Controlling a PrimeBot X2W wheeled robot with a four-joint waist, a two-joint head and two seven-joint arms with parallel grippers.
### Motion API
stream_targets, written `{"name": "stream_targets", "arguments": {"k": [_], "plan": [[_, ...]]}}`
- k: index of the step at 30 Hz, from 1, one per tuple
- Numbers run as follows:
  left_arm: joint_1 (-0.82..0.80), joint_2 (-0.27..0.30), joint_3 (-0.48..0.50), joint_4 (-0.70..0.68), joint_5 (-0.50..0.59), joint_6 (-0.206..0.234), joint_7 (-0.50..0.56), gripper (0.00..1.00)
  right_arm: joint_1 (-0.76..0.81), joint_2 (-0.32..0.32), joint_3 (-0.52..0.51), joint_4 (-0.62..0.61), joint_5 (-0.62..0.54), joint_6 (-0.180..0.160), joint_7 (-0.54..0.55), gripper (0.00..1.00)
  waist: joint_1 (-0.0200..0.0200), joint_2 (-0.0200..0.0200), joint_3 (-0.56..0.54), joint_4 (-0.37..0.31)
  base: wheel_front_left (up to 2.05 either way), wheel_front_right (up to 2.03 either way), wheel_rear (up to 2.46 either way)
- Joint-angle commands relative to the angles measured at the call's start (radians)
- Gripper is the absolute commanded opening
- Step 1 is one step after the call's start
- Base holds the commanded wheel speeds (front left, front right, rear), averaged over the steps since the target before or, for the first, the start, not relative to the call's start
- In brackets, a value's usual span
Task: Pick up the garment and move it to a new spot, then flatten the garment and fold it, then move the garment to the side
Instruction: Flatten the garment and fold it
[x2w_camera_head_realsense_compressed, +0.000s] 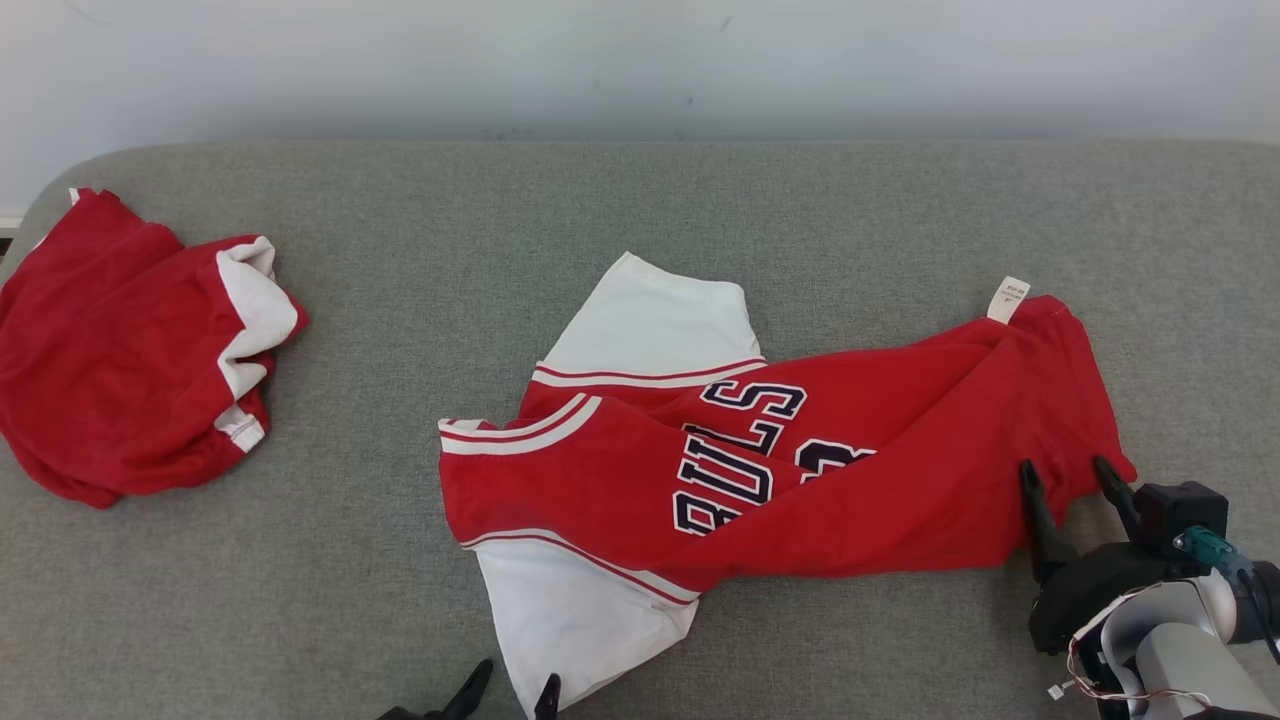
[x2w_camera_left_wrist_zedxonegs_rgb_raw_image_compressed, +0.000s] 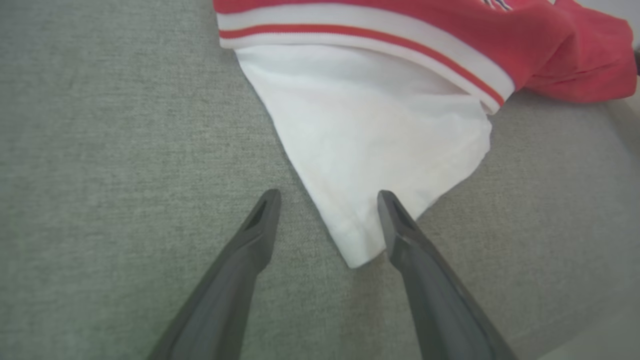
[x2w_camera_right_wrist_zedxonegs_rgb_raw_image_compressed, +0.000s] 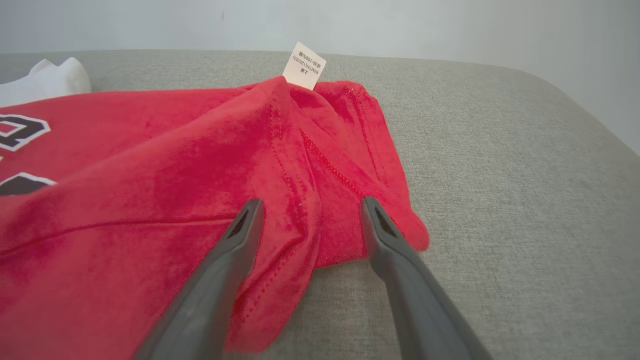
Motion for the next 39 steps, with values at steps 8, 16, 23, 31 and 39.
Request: {"name": "stream_targets", "arguments": {"k": [8,16,23,31,39], "plan": [[-0.049,-0.007,-0.070,0.068,-0.056,0.002,0.004,0.00,-0.052,0.000,0.051,0.090,0.047,-0.003,-0.017,0.13,-0.0001,-0.0001,0.011,0.011,0.00,0.00,0.00],[-0.047,-0.009,-0.068,0.052,-0.111,0.002,0.000,0.00,0.014,0.000,0.050,-0.006,0.083,-0.003,-0.016,0.00,-0.0001,-0.0001,-0.024,0.001,0.00,0.00,0.00],[-0.019,-0.005,0.024,-0.099,-0.157,0.002,0.000,0.00,0.109,0.000,0.043,-0.200,0.138,-0.003,-0.016,0.00,-0.0001,-0.0001,-0.061,-0.014,0.00,0.00,0.00],[-0.164,0.085,0.079,-0.217,-0.177,0.002,0.000,0.00,0.047,-0.021,0.075,-0.360,0.204,-0.003,-0.016,0.00,-0.0001,-0.0001,-0.051,-0.041,0.00,0.00,0.00],[-0.607,0.226,0.035,-0.223,-0.291,0.002,0.086,0.00,-0.237,-0.063,0.103,-0.406,0.306,-0.003,0.027,0.00,-0.0001,-0.0001,0.098,-0.065,0.00,0.00,0.00]]}}
